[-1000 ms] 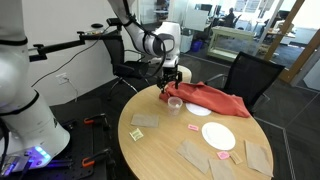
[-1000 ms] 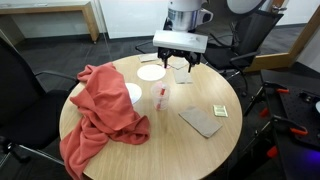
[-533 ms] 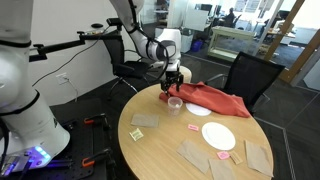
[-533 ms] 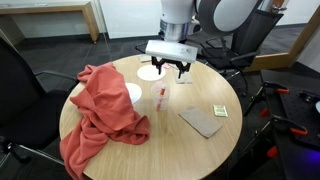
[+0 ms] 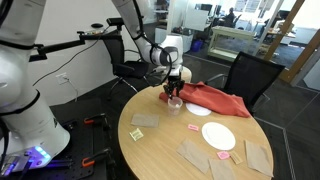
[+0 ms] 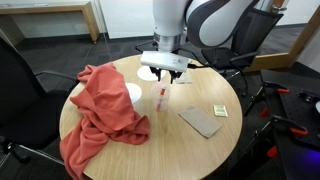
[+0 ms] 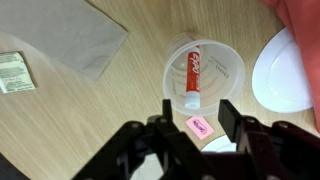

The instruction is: Put the marker on the table

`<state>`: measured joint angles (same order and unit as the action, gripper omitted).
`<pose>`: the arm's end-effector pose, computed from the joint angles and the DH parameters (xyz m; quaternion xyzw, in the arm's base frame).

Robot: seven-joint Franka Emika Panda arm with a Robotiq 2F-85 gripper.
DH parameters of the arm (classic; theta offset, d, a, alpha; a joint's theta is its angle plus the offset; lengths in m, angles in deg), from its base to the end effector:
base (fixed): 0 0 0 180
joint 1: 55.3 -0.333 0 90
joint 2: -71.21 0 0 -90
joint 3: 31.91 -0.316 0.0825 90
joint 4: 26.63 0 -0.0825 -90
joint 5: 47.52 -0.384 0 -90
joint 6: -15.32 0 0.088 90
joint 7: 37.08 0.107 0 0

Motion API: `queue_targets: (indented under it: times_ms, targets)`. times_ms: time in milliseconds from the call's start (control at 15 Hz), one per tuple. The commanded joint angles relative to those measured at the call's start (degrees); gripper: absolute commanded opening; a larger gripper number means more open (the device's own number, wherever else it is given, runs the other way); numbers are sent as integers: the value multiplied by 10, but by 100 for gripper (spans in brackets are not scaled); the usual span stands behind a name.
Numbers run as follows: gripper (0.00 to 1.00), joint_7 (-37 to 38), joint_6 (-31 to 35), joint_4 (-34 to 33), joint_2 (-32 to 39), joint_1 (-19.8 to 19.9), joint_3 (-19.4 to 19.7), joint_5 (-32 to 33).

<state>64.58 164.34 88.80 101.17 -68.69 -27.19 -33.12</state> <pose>0.6017 0.0979 0.1956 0.7619 -0.6409 0.0898 0.0254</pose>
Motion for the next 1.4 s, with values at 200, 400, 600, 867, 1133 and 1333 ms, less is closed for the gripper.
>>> queue_targets:
  times_ms: [200, 400, 600, 867, 1133, 1333]
  targets:
    - [49, 10, 3, -46, 42, -22, 18, -10]
    - [51, 11, 2, -62, 59, -27, 22, -11]
    - [52, 11, 0, -78, 75, -30, 25, -15]
    - [46, 12, -4, -99, 98, -34, 29, -20]
    - [44, 10, -9, -113, 113, -37, 32, -31]
    - [45, 10, -10, -115, 116, -38, 35, -39]
